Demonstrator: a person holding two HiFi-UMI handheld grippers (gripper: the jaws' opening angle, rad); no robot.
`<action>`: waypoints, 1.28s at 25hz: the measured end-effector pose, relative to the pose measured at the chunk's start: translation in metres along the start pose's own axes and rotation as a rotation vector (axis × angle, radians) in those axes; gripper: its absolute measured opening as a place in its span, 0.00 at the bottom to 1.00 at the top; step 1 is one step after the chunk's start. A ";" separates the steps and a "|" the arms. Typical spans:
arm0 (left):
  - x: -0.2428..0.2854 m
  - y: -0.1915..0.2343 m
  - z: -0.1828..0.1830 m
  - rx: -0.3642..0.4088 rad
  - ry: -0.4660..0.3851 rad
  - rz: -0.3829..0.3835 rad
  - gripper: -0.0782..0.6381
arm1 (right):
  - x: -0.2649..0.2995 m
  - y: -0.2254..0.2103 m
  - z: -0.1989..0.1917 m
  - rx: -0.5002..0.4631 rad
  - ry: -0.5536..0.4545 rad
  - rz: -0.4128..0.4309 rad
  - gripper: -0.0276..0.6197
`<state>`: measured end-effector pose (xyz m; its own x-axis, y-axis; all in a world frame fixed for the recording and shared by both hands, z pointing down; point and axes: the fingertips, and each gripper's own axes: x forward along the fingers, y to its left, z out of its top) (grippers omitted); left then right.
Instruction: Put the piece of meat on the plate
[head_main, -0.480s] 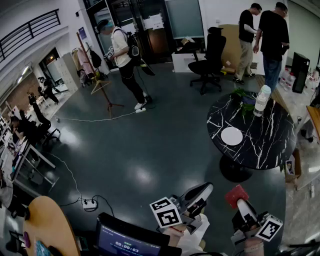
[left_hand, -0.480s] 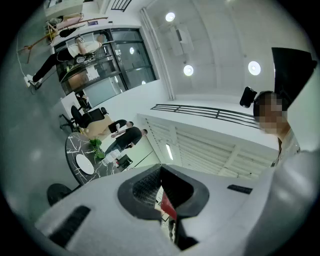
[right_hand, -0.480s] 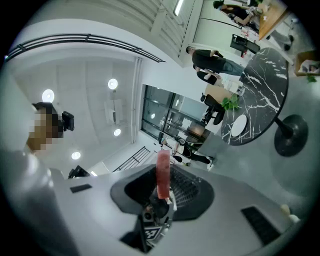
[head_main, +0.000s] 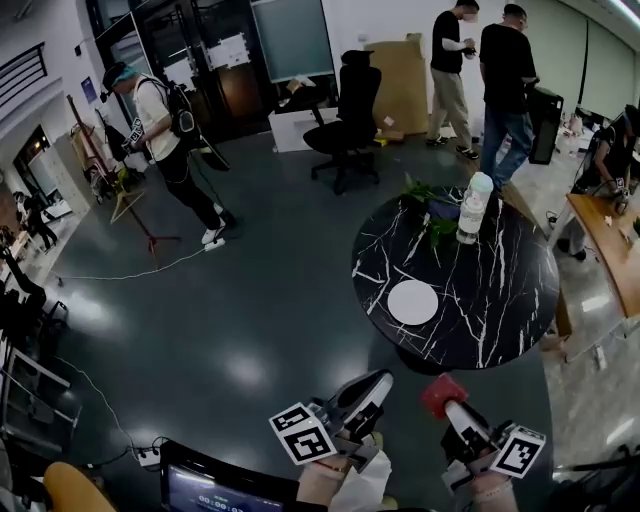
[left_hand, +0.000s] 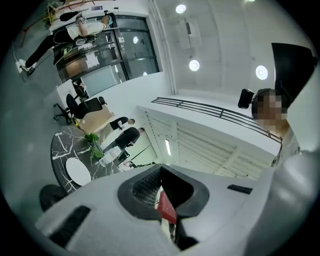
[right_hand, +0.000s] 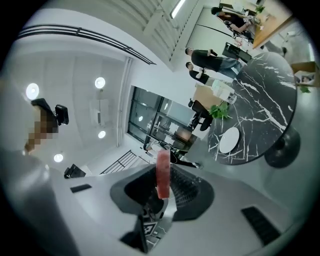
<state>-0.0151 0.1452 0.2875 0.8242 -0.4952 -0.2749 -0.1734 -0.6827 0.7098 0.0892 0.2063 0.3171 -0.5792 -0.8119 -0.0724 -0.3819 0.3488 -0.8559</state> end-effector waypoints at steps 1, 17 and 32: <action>0.007 0.010 0.006 -0.005 0.004 0.000 0.12 | 0.009 -0.007 0.007 0.000 -0.005 -0.011 0.17; 0.070 0.141 0.073 -0.061 0.053 -0.001 0.12 | 0.125 -0.088 0.068 0.011 -0.027 -0.144 0.17; 0.092 0.248 0.057 -0.121 0.022 0.175 0.12 | 0.156 -0.226 0.088 -0.001 0.201 -0.346 0.17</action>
<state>-0.0135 -0.1001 0.4011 0.7990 -0.5877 -0.1272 -0.2501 -0.5171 0.8186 0.1486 -0.0401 0.4538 -0.5457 -0.7739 0.3214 -0.5793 0.0714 -0.8120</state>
